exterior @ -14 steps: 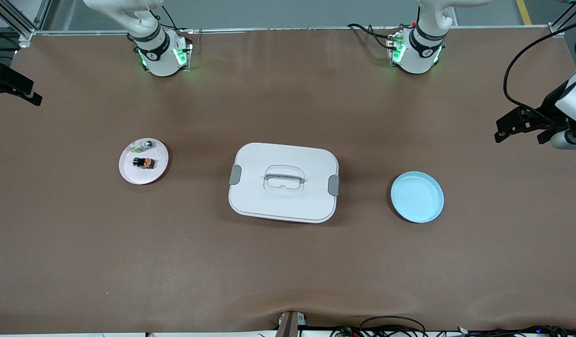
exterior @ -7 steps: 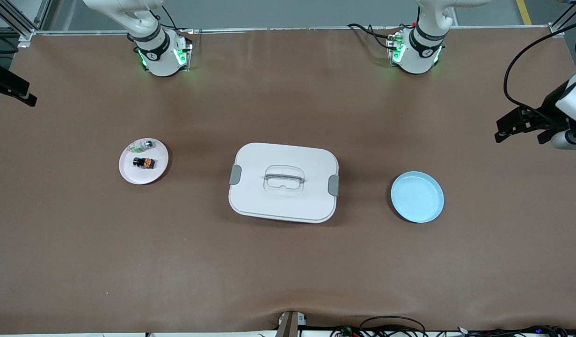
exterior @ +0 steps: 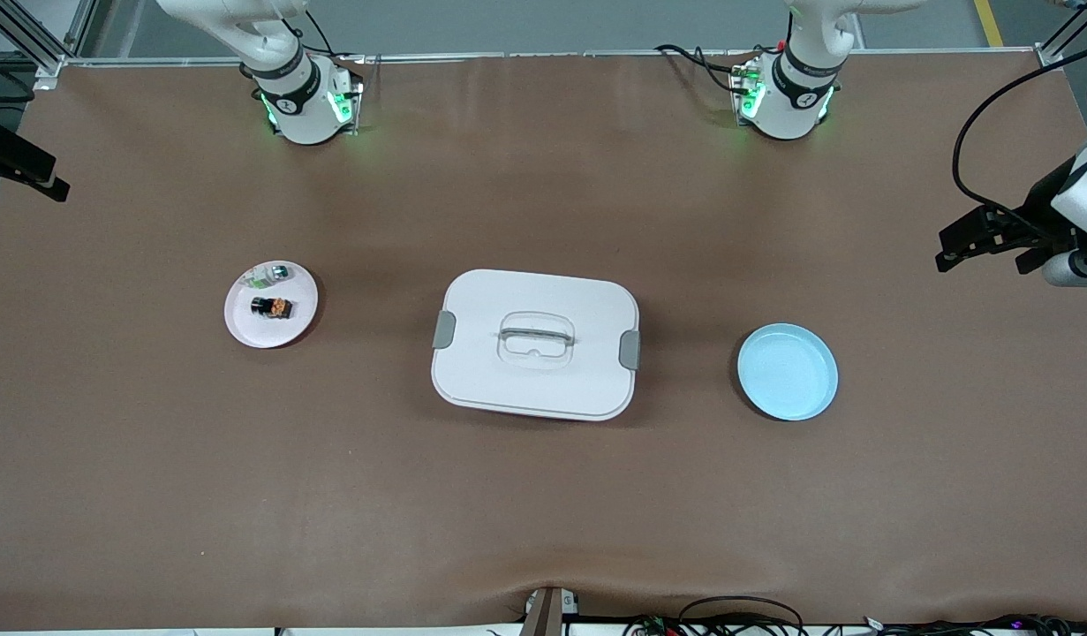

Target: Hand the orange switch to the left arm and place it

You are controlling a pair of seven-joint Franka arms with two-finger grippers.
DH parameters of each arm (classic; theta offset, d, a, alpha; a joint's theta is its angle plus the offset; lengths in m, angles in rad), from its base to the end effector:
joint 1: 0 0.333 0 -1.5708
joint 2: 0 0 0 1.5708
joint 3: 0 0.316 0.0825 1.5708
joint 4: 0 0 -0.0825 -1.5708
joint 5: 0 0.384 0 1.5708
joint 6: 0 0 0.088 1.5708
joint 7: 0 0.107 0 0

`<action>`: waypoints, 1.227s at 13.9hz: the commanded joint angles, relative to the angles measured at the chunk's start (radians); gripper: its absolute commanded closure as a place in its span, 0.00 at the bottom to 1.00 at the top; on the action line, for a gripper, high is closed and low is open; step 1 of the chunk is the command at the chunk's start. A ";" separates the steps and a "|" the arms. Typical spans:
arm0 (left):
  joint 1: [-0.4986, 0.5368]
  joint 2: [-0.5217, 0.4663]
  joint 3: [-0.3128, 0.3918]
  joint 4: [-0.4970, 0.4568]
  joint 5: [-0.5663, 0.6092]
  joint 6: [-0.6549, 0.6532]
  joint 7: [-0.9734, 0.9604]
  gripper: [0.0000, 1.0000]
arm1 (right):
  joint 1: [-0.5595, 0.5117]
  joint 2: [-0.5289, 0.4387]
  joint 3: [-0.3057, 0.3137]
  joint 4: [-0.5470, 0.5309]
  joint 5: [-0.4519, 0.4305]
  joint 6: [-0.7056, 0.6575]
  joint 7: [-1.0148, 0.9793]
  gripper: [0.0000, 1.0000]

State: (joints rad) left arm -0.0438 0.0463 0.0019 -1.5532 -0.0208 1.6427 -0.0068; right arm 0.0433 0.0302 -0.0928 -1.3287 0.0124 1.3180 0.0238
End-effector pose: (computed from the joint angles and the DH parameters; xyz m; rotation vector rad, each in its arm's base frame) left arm 0.5752 -0.0262 0.6132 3.1187 -0.0531 0.0666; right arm 0.5330 -0.0238 0.6973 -3.1292 0.1103 0.0637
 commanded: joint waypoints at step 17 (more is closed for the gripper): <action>0.131 0.004 0.012 0.048 0.016 -0.007 0.013 0.00 | 0.024 0.037 0.001 -0.056 -0.011 -0.031 0.034 0.00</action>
State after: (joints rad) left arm 0.0763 0.0463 0.0183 -1.5253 -0.0198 1.6447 -0.0041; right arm 0.0604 0.0702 -0.0888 -1.3475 0.0051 1.2900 0.0377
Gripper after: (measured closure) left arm 0.000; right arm 0.000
